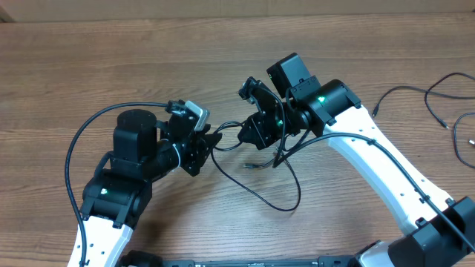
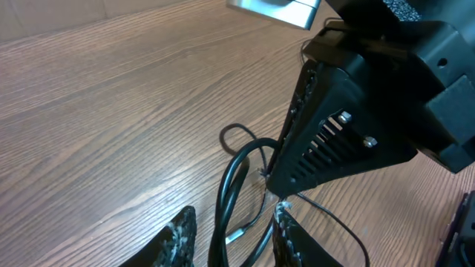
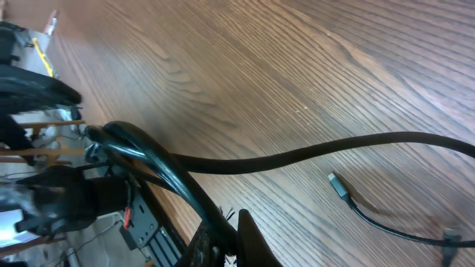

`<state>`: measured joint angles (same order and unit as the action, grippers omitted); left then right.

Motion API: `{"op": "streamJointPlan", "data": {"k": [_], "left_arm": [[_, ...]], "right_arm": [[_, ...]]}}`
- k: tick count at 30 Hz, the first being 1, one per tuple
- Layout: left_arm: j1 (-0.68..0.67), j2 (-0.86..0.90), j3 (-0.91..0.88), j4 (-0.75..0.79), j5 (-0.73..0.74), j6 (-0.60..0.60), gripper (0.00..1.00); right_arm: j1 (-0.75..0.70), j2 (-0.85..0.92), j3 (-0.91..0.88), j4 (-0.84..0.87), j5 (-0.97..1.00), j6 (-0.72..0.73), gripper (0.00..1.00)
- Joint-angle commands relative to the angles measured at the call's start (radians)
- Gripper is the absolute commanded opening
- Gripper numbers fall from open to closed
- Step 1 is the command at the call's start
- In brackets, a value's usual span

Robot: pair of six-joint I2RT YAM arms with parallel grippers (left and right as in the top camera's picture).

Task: Untangle cables

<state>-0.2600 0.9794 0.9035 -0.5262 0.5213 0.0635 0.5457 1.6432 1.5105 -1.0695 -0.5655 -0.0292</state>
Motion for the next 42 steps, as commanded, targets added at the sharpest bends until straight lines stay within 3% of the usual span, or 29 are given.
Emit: {"op": "streamJointPlan", "data": {"k": [1,7,12,20,26,42], "left_arm": [[0.004,0.002,-0.006,0.005,0.023,0.027,0.34],[0.004,0.003,-0.006,0.004,0.023,0.027,0.31],[0.004,0.004,-0.006,0.003,0.023,0.027,0.04],[0.004,0.016,-0.006,0.003,0.023,0.027,0.04],[0.004,0.016,-0.006,0.0,0.023,0.026,0.04],[0.004,0.016,-0.006,-0.001,0.022,0.026,0.04]], "right_arm": [[0.004,-0.004,0.014,0.013,-0.043,0.003,0.04],[0.004,-0.004,0.014,0.034,-0.085,0.003,0.04],[0.005,-0.004,0.014,0.04,-0.15,0.003,0.04],[0.003,-0.004,0.014,0.045,-0.09,0.004,0.04],[-0.005,-0.004,0.014,0.08,0.136,0.108,0.04],[-0.158,-0.005,0.014,0.171,0.131,0.291,0.04]]}}
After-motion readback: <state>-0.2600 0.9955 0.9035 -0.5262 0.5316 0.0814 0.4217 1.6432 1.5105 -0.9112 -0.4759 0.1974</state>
